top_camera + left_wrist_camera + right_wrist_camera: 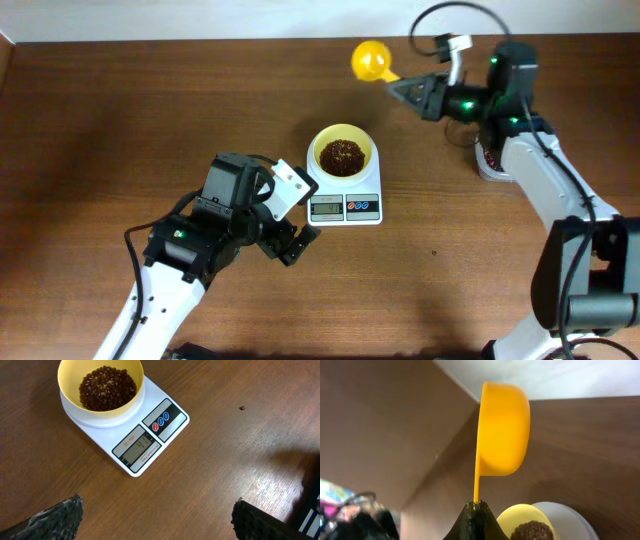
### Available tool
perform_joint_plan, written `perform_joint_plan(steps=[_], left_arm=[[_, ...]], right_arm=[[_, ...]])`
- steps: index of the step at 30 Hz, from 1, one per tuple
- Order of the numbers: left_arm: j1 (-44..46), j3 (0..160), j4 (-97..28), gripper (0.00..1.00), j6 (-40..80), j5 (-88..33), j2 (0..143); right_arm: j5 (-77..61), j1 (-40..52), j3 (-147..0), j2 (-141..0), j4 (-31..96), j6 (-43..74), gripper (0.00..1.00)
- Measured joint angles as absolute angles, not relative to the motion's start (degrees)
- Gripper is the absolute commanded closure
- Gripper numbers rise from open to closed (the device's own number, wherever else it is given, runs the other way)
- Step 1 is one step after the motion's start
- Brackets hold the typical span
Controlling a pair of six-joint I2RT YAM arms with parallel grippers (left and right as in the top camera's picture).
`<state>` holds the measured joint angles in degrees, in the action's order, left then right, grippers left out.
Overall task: Scoop item into bowl and weigh 50g on scale
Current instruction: 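Raise the empty scoop and move it back right toward the tub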
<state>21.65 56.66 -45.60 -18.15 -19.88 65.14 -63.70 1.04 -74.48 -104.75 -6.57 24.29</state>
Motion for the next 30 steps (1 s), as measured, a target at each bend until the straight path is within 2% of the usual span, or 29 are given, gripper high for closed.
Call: perform_joint_plan(steps=[5,11,18,27,30], left_arm=[[21.65,56.66,-45.6,0.01,-18.15,-19.88,65.14],[21.65,56.66,-45.6,0.01,-18.15,-19.88,65.14],[21.65,56.66,-45.6,0.01,-18.15,-19.88,65.14],[21.65,56.66,-45.6,0.01,-18.15,-19.88,65.14],[21.65,56.66,-45.63,0.01,-18.15,-19.88,65.14]], right_arm=[[-64.93,-4.84,-74.46,-104.75,-8.23,31.03,0.96],[-70.57,-10.79,-74.46,-104.75,-8.16,31.77,0.96],[-71.48,-11.27,-74.46,-104.75,-6.85,31.97,0.96],[-66.83,-11.27,-74.46,-104.75,-6.22,31.97,0.96],[-62.28,-11.27,-74.54,-104.75,-2.48,32.99,0.96]])
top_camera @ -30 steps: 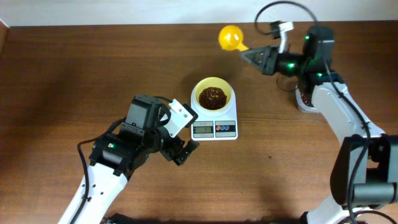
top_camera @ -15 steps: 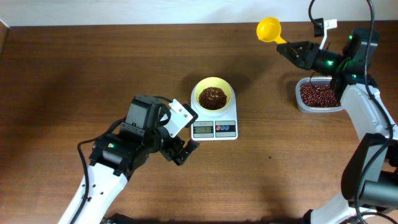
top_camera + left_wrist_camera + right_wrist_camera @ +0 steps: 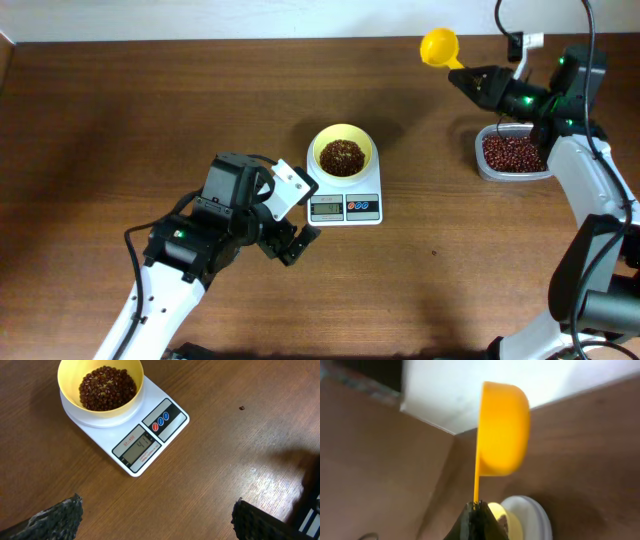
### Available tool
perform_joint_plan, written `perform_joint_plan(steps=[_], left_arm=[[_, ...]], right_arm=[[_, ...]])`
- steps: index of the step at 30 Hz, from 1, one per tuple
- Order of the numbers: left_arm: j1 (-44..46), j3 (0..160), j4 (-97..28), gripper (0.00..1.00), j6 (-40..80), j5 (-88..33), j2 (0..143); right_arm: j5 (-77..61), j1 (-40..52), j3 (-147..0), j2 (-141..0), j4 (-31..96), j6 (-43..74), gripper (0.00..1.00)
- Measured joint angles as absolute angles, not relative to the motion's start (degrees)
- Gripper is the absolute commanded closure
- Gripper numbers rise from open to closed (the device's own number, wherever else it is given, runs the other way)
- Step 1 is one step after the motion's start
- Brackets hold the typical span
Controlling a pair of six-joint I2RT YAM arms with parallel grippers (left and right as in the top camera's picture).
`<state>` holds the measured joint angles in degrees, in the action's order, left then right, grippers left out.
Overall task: Scoop item into bowl and weigh 50g on scale
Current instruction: 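Raise the empty scoop and move it back right toward the tub, then dip the scoop into the bean tub and scoop a small amount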
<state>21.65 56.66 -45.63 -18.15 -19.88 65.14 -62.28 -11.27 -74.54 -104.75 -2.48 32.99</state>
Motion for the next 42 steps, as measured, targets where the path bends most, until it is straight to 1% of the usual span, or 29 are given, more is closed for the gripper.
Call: perform_joint_plan(steps=[3,7,9,11,12,13,14,17,21,24,30,35,37,42], left_arm=[[21.65,56.66,-45.63,0.01,-18.15,-19.88,65.14],[21.65,56.66,-45.63,0.01,-18.15,-19.88,65.12],[21.65,56.66,-45.63,0.01,-18.15,-19.88,65.1],[21.65,56.66,-45.6,0.01,-18.15,-19.88,65.1],[21.65,56.66,-45.69,0.01,-18.15,-19.88,65.08],[21.65,56.66,-45.6,0.01,-18.15,-19.88,65.08],[21.65,56.66,-45.63,0.01,-18.15,-19.88,65.08],[21.65,56.66,-45.56,0.01,-18.15,-19.88,65.08],[21.65,56.64,-45.63,0.01,-18.15,-19.88,65.08],[21.65,56.64,-45.6,0.01,-18.15,-19.88,65.08],[21.65,56.64,-45.6,0.01,-18.15,-19.88,65.08],[21.65,56.64,-45.6,0.01,-18.15,-19.88,65.08],[21.65,56.64,-45.6,0.01,-18.15,-19.88,65.08],[21.65,56.64,-45.6,0.01,-18.15,-19.88,65.08]], right_arm=[[-55.13,-12.95,-74.78,-104.73,8.38,32.12,0.96],[-51.9,-17.74,-74.78,-104.73,9.69,28.67,0.96],[-51.11,-21.8,-74.78,-104.29,9.91,27.22,0.96],[-50.35,-25.45,-74.78,-101.89,13.06,25.36,0.96],[-49.67,-26.48,-74.94,-100.62,15.84,23.94,0.96],[-47.42,-27.94,-74.89,-97.21,22.94,20.69,0.96],[-46.24,-28.62,-75.0,-95.29,25.85,19.09,0.96],[-40.05,-29.23,-75.11,-89.69,37.91,10.72,0.96],[-29.98,-29.21,-75.18,-87.81,47.0,1.91,0.96],[-26.48,-29.21,-75.16,-88.77,47.33,-1.34,0.96],[-22.92,-28.56,-75.16,-96.92,46.35,-3.64,0.96],[-22.26,-21.37,-75.16,-100.79,45.3,-3.49,0.96],[-19.9,-18.63,-75.16,-101.97,45.15,-3.44,0.96],[-18.22,-17.52,-75.16,-103.79,45.78,-2.66,0.96]])
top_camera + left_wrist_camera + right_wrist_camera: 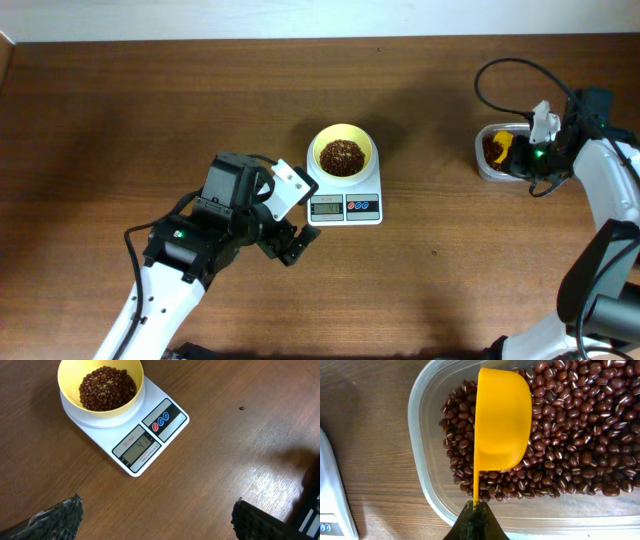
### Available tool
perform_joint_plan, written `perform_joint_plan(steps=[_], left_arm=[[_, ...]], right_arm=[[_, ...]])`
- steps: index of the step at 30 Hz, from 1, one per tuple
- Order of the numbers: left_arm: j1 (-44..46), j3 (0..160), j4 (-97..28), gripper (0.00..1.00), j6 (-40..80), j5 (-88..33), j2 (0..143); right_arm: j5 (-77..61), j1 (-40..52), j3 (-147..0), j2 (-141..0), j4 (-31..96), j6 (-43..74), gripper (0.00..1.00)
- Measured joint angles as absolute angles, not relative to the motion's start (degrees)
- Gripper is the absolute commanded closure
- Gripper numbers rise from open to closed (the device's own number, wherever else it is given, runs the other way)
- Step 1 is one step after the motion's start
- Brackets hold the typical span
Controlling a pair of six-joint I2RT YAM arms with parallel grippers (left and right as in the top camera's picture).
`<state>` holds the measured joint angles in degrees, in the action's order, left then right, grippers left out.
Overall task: Scoop item into bowl and weigh 50g on scale
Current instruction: 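Dip the scoop into the bean tub and scoop a small amount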
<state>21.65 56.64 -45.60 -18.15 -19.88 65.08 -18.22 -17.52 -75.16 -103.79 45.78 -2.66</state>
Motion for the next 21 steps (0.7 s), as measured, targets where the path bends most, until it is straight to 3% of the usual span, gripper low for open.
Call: perform_joint_plan(steps=[6,15,21], left_arm=[[21.65,56.64,-45.6,0.01,-18.15,-19.88,65.08],[21.65,56.64,-45.6,0.01,-18.15,-19.88,65.08],[21.65,56.64,-45.6,0.01,-18.15,-19.88,65.08]], right_arm=[[-20.91,-18.46,-75.18,-103.94,46.28,-1.91,0.96],[-35.46,-26.87,-75.16,-104.64,49.25,-5.91,0.96],[-32.32,-28.42,-75.16,-104.64,51.72,-8.56,0.96]])
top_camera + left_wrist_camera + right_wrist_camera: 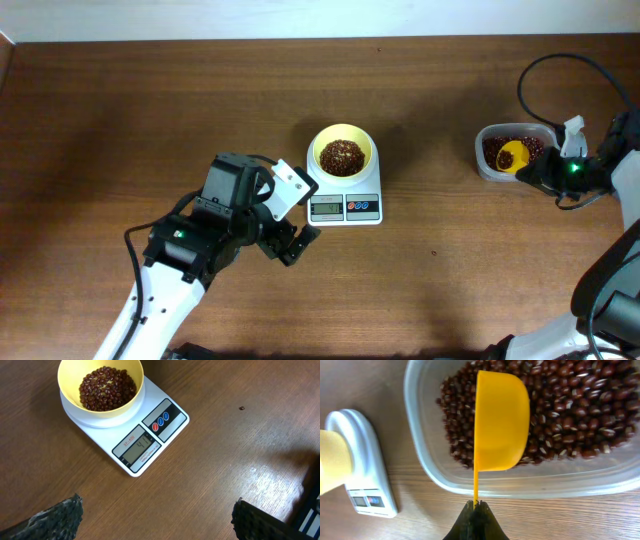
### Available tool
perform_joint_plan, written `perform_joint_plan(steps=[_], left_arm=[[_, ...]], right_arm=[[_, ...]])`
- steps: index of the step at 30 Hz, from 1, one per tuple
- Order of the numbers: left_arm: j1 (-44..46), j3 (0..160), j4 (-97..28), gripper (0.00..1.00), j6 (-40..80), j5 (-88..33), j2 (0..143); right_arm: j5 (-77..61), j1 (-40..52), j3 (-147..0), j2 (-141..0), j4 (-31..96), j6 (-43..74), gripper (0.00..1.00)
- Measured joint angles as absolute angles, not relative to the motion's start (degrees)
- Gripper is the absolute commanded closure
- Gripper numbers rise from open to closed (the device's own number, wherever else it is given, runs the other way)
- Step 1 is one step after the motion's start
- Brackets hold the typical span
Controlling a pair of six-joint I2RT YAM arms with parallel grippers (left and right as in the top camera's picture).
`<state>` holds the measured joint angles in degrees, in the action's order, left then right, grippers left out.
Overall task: Scoop item into bowl and weigh 50g on scale
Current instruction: 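Dip the scoop into the bean tub and scoop a small amount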
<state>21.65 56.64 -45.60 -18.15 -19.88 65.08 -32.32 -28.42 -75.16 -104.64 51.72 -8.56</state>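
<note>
A yellow bowl (343,152) of red beans sits on the white scale (347,205), also seen as bowl (101,386) and scale (145,440) in the left wrist view. My right gripper (475,506) is shut on the thin handle of the yellow scoop (501,420), whose cup is over the clear bean container (427,462). Overhead, the scoop (512,156) lies inside the container (487,170). My left gripper (155,515) stands open above bare table in front of the scale, nothing between its fingers (55,517).
A single stray bean (241,408) lies on the wood right of the scale. The table's back edge meets a white wall. The right arm's cable loops above the container at the far right.
My right gripper has drawn back to the right with the scoop, so the cup now sits at the container's near side and the scale shows at the left of the wrist view. The left arm is unchanged.
My right gripper first held the scoop high behind the scale, then further right near the container. Then the scoop was down over the beans in the container, and now it sits further back in it. The left gripper stayed open by the scale throughout.
</note>
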Motion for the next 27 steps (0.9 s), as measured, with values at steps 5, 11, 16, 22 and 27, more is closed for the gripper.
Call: perform_joint_plan(steps=[5,11,16,22,27], left_arm=[[21.65,56.64,-45.6,0.01,-18.15,-19.88,65.08],[21.65,56.64,-45.6,0.01,-18.15,-19.88,65.08],[21.65,56.64,-45.6,0.01,-18.15,-19.88,65.08],[21.65,56.64,-45.6,0.01,-18.15,-19.88,65.08],[21.65,56.64,-45.63,0.01,-18.15,-19.88,65.08]], right_arm=[[-26.52,-28.4,-75.16,-104.64,49.01,-10.07,0.96],[-28.36,-28.42,-75.16,-104.66,47.72,-10.46,0.96],[-31.86,-25.8,-75.16,-104.66,46.24,-10.44,0.96],[-26.3,-21.69,-75.16,-104.66,46.22,-8.78,0.96],[-19.11,-21.52,-75.16,-104.66,46.06,-9.19,0.96]])
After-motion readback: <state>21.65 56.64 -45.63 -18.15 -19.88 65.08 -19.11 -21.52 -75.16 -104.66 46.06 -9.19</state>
